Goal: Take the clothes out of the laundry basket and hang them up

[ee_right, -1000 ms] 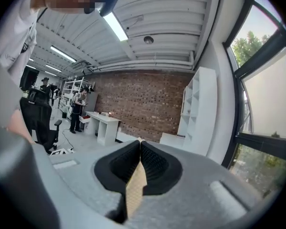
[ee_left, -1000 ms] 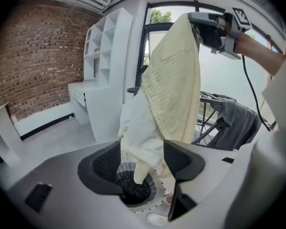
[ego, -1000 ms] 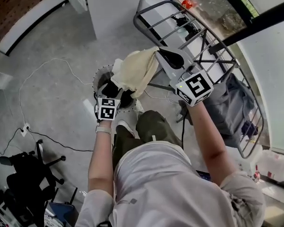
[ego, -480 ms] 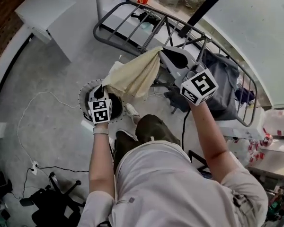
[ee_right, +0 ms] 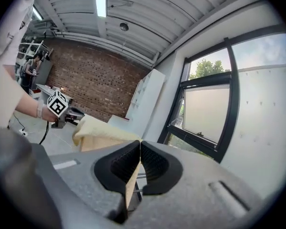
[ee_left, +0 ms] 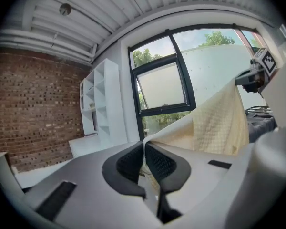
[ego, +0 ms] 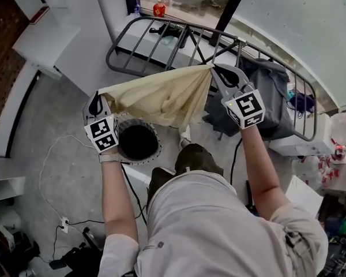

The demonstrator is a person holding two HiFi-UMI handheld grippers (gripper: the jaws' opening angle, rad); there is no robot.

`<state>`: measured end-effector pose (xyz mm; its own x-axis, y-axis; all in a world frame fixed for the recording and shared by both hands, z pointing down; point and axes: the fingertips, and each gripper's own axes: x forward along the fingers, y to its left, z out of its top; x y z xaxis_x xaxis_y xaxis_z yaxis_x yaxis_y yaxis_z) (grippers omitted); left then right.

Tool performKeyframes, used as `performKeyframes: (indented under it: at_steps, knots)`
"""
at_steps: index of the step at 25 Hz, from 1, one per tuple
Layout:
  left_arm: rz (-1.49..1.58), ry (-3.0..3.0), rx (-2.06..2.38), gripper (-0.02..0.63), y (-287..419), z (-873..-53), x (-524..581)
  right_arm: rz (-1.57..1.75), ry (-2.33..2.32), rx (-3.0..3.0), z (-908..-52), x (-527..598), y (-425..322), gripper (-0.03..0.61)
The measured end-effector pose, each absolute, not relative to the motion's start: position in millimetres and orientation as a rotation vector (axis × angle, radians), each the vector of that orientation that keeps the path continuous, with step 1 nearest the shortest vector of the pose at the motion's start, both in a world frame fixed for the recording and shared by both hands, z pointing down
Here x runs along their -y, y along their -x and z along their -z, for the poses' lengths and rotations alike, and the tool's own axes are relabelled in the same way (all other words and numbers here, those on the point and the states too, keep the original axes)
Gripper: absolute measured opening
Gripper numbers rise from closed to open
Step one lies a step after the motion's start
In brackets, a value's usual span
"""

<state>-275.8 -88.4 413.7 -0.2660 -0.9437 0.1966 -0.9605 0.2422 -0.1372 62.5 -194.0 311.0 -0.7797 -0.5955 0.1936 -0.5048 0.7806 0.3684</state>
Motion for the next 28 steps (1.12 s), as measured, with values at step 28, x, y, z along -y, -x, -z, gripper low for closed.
performKeyframes:
  at_steps: [28]
  knots:
    - [-0.492,-2.153,2.673,0.011,250.3,-200.8,437.6,0.565,-1.196,2.549,-214.6,547.6,-85.3,0.011]
